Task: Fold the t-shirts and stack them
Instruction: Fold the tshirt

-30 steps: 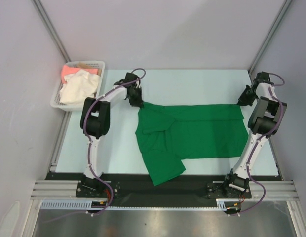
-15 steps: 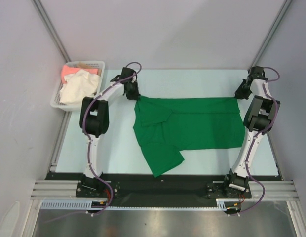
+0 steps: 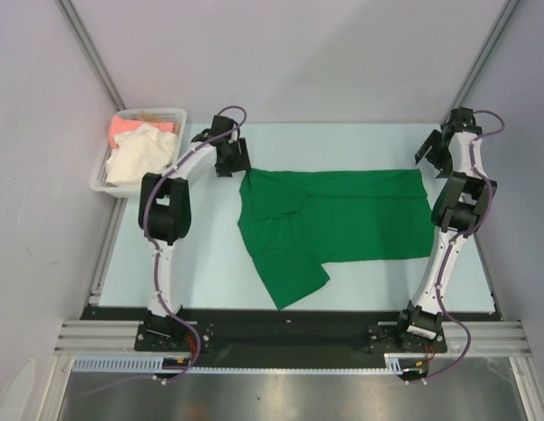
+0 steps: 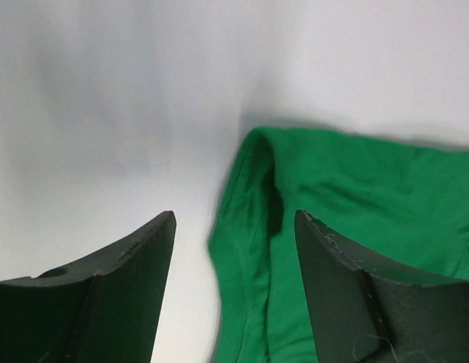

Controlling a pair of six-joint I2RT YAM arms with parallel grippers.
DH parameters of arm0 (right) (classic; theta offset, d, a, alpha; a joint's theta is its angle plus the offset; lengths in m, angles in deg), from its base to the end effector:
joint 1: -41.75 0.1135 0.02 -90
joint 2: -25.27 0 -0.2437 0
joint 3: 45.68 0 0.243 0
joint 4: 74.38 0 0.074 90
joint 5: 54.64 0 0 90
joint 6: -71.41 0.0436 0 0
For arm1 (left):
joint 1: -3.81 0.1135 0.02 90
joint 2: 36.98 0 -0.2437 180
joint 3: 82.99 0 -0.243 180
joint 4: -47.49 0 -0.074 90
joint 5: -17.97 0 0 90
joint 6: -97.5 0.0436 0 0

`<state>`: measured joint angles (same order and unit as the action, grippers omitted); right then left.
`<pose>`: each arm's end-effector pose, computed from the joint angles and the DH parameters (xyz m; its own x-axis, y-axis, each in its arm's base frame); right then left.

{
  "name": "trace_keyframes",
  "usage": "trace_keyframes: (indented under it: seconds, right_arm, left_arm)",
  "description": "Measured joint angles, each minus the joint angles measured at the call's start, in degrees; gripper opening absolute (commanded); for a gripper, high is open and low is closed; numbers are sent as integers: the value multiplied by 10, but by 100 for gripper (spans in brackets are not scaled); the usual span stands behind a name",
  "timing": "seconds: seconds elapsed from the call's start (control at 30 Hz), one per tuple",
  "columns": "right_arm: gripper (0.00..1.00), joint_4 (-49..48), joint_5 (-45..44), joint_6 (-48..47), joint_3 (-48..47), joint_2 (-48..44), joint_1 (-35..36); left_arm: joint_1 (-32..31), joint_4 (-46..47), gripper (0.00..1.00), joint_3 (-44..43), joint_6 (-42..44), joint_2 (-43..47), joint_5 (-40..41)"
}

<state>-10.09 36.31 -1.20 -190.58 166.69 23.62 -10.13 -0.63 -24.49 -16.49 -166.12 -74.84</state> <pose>0.4853 -0.1581 0.1776 -0.7011 0.5440 -0.4611 0.5375 0.8280 0.1596 0.4661 -0.1179 0.1730 -0.8417 -0.2095 -0.4976 -0.0819 0.9605 -0.2658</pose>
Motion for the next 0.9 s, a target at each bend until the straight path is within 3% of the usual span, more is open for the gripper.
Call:
trace_keyframes:
  seconds: [0.1,0.27,0.33,0.53,0.63,0.77,0.9]
  right_arm:
    - [86,37,-46,20,33,-36,-8]
    - [82,62,-100,51,128,-146,-20]
    - [78,64,-114,56,176,-203,-17]
    - [70,46,-113,60,261,-316,9]
    - [70,33,-106,56,295,-348,30]
    - [70,19,-99,49,347,-374,62]
    - [70,13,-95,44,404,-397,77]
  left_arm:
    - [0,-4,67,62,5,59,14]
    - [-24,-14,56,239,16,259,27]
    - [-61,-8,46,306,19,347,25]
    - [-222,-41,41,473,-5,545,-4]
    - [-286,-56,44,532,-46,596,-3]
    - [-368,-55,33,606,-111,636,2]
    - [-381,-43,29,628,-174,595,0]
